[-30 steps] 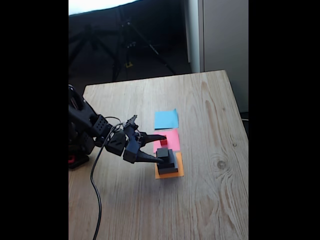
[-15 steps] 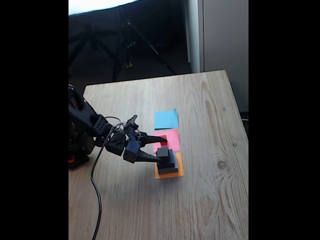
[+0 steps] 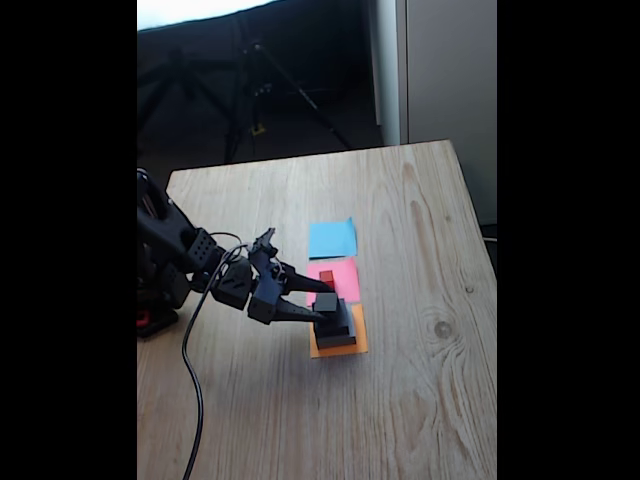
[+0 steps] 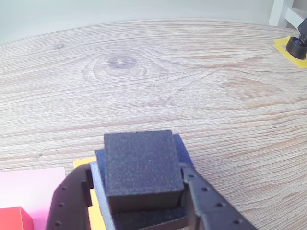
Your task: Tower of hanoi
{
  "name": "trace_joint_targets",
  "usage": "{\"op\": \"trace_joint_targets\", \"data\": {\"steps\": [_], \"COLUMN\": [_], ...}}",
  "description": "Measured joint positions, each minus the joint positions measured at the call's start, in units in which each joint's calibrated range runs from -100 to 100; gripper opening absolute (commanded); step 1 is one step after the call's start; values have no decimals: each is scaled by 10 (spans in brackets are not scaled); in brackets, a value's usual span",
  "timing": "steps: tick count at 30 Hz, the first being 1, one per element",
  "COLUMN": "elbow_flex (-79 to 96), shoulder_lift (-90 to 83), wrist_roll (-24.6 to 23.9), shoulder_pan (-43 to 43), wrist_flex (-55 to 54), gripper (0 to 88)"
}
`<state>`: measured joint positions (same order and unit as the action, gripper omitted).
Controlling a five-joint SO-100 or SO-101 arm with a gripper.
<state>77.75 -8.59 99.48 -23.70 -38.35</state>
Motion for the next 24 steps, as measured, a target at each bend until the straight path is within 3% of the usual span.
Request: {"op": "trace_joint_targets", "data": {"steps": [24], "elbow_flex": [0], "shoulder_lift": [0], "wrist_roll": [0], "shoulder_pan": [9], "wrist_flex": [0], "gripper": [72]}}
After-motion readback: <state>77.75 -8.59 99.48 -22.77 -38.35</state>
